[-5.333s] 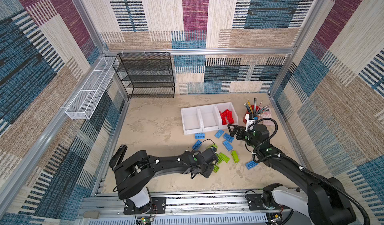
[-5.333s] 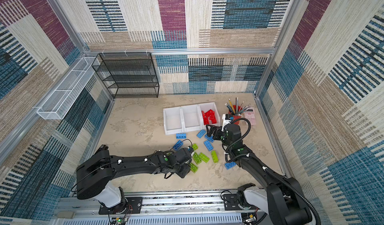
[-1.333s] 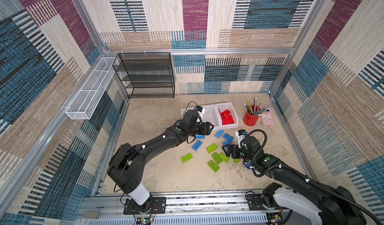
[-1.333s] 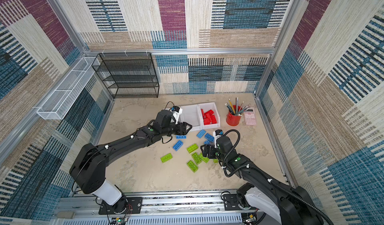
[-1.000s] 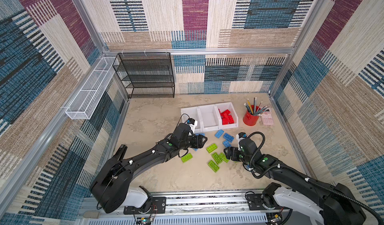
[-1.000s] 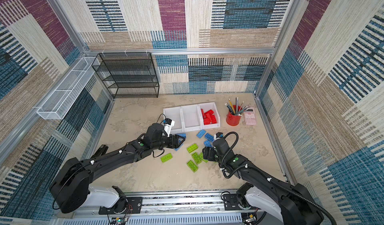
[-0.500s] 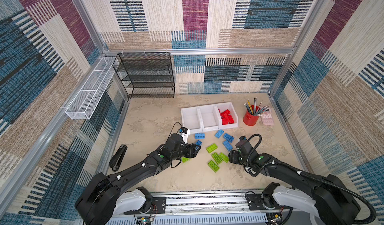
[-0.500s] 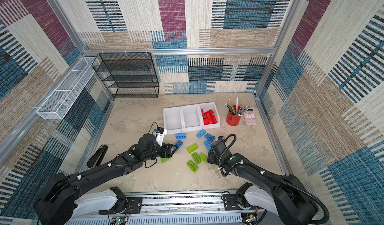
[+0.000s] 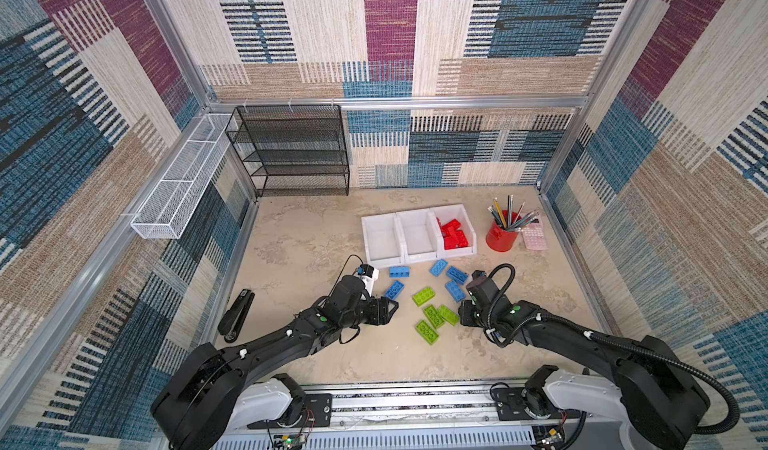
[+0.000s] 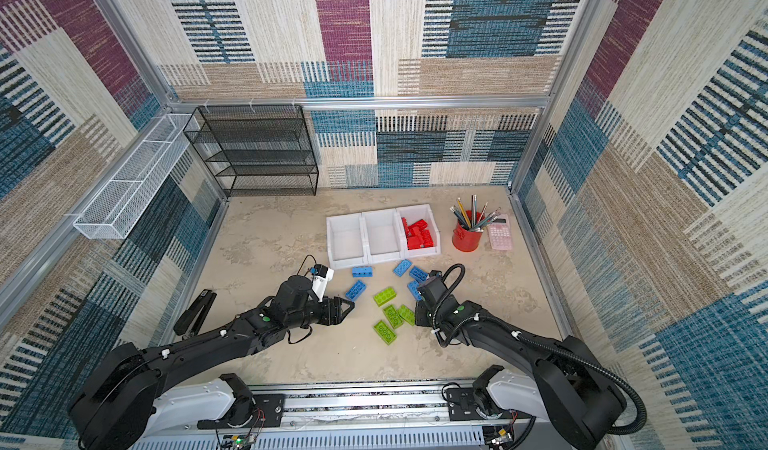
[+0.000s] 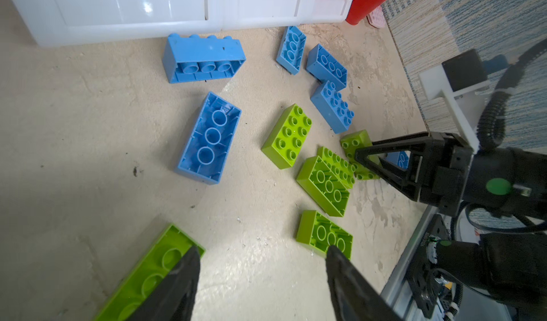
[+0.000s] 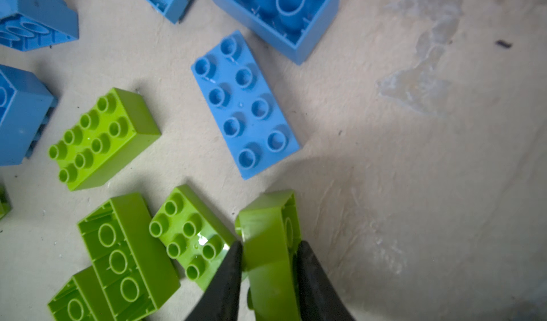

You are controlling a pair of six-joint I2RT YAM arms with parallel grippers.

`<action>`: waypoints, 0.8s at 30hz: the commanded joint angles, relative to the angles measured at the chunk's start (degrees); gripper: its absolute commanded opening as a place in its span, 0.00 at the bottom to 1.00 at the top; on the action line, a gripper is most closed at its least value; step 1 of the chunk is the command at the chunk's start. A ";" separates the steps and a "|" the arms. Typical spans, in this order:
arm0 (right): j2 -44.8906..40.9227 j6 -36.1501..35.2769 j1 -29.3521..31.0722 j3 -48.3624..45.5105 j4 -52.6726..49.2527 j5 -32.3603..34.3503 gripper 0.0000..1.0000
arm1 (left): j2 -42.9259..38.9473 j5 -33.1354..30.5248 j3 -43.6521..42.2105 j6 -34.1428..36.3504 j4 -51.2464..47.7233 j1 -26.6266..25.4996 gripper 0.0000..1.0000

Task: Sort the legos into containers by color
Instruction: 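Withdraw the left gripper while the right gripper grasps a lime-green brick, then carry the green brick with the right gripper into the middle compartment and release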

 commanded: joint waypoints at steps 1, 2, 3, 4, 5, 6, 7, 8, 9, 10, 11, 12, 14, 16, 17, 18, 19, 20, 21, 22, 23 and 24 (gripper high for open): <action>0.48 -0.73 0.06 0.43 1.93 -1.49 0.28 | -0.28 1.11 -0.24 -0.45 1.64 0.04 0.68; 0.60 -0.79 0.06 0.51 1.85 -1.59 0.28 | -0.57 1.14 -0.28 -0.39 1.47 0.09 0.68; 0.62 -0.83 0.05 0.69 1.75 -1.71 0.27 | -0.89 1.11 -0.30 -0.37 1.23 0.04 0.68; 0.61 -0.94 0.06 0.82 1.63 -1.85 0.27 | -1.25 1.16 -0.51 -0.44 1.07 0.06 0.68; 0.53 -0.99 0.06 1.10 1.40 -1.93 0.27 | -1.67 1.11 -0.65 -0.45 0.89 0.07 0.68; 0.33 -1.10 0.06 1.50 1.15 -2.10 0.27 | -2.07 1.02 -0.91 -0.50 0.77 0.04 0.69; 0.05 -1.33 0.06 2.14 0.76 -2.27 0.27 | -2.67 0.96 -1.13 -0.46 0.55 0.07 0.68; -0.21 -1.88 0.06 2.89 0.48 -2.66 0.27 | -3.19 0.82 -1.30 -0.50 0.27 0.11 0.68; -0.54 -2.51 0.06 3.58 0.46 -3.33 0.26 | -3.68 0.63 -1.59 -0.53 0.00 0.04 0.68; -0.83 -3.22 0.06 4.30 0.58 -4.08 0.26 | -4.14 0.44 -1.82 -0.46 -0.22 0.04 0.68; -1.05 -3.97 0.06 5.29 0.58 -4.98 0.26 | -4.66 0.31 -2.00 -0.46 -0.55 0.05 0.69; -1.05 -4.40 0.02 6.40 0.46 -5.61 0.26 | -5.10 0.10 -2.16 -0.41 -0.95 0.05 0.68; -0.39 -5.41 0.06 9.26 -0.10 -6.80 0.26 | -6.12 -0.12 -2.54 -0.29 -1.81 0.04 0.68; 0.99 -6.21 0.06 12.38 -0.46 -7.71 0.26 | -7.27 -0.54 -3.17 -0.28 -2.46 0.05 0.68; 1.89 -6.33 -0.07 13.95 -0.44 -7.81 0.26 | -7.78 -0.72 -3.46 -0.28 -2.73 0.07 0.68; 2.83 -6.50 -0.03 15.54 -0.17 -7.80 0.26 | -8.42 -0.95 -3.81 -0.21 -3.08 0.11 0.68; 3.73 -6.73 -0.03 16.86 0.06 -7.92 0.26 | -9.09 -1.25 -4.18 -0.19 -3.52 0.06 0.69; 5.34 -7.10 -0.11 18.83 0.69 -8.18 0.25 | -9.73 -1.59 -4.46 -0.03 -4.22 0.10 0.68; 6.58 -7.46 -0.20 20.31 1.08 -8.39 0.25 | -10.26 -1.90 -4.58 0.07 -4.77 0.05 0.68; 8.37 -8.03 -0.33 22.27 1.45 -8.64 0.25 | -11.14 -2.19 -4.85 0.24 -5.49 0.13 0.69; 10.05 -8.54 -0.50 24.09 1.66 -8.87 0.26 | -11.86 -2.61 -5.04 0.40 -6.24 0.12 0.69; 12.08 -9.02 -0.70 26.30 1.92 -9.24 0.25 | -12.65 -3.03 -5.25 0.56 -7.00 0.05 0.68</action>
